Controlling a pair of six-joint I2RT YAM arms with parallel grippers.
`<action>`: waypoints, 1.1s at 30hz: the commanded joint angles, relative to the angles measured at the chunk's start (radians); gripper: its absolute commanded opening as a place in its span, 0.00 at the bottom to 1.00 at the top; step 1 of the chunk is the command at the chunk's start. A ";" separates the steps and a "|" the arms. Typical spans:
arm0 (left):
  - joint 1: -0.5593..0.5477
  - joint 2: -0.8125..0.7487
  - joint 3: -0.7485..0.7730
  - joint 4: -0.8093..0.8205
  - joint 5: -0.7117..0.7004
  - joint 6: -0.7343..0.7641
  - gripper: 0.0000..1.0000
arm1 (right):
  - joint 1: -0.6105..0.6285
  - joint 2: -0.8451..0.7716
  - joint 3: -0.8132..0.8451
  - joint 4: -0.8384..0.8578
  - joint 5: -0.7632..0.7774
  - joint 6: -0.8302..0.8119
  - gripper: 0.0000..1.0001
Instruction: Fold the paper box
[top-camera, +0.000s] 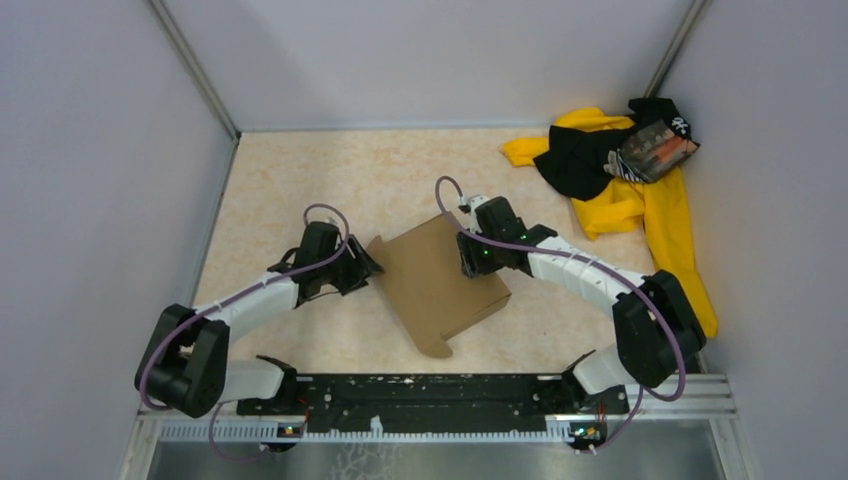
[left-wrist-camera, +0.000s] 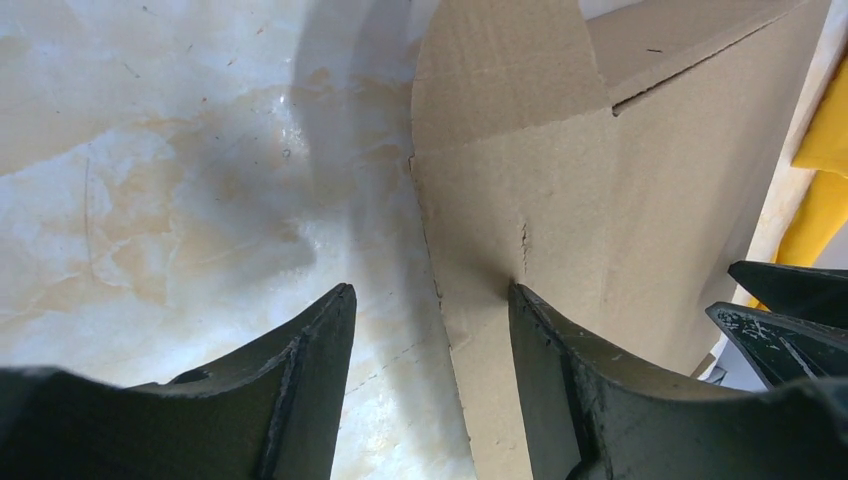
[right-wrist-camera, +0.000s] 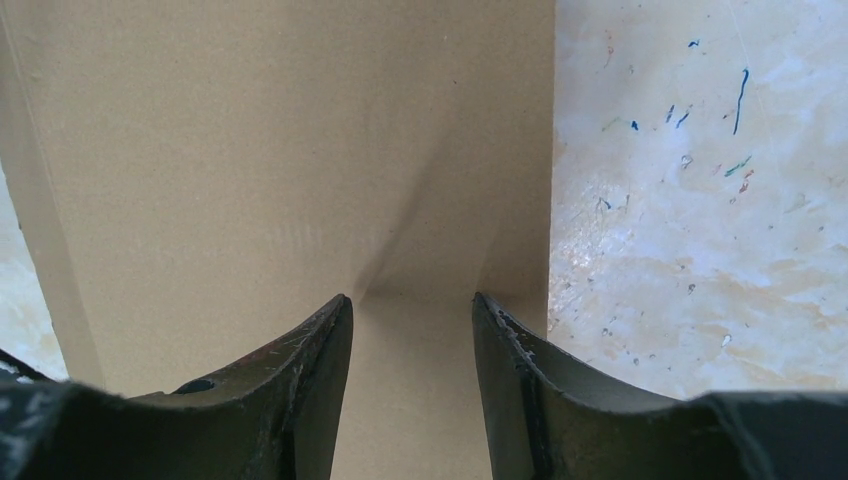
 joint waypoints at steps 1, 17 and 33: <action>0.014 -0.044 0.008 -0.017 -0.014 0.016 0.64 | -0.019 0.042 -0.073 -0.012 0.005 0.043 0.48; 0.027 -0.151 -0.124 -0.019 0.016 -0.053 0.64 | -0.126 0.037 -0.110 0.033 -0.116 0.041 0.48; 0.027 -0.075 -0.186 0.084 0.061 -0.099 0.64 | -0.109 0.055 0.264 -0.172 -0.020 -0.107 0.52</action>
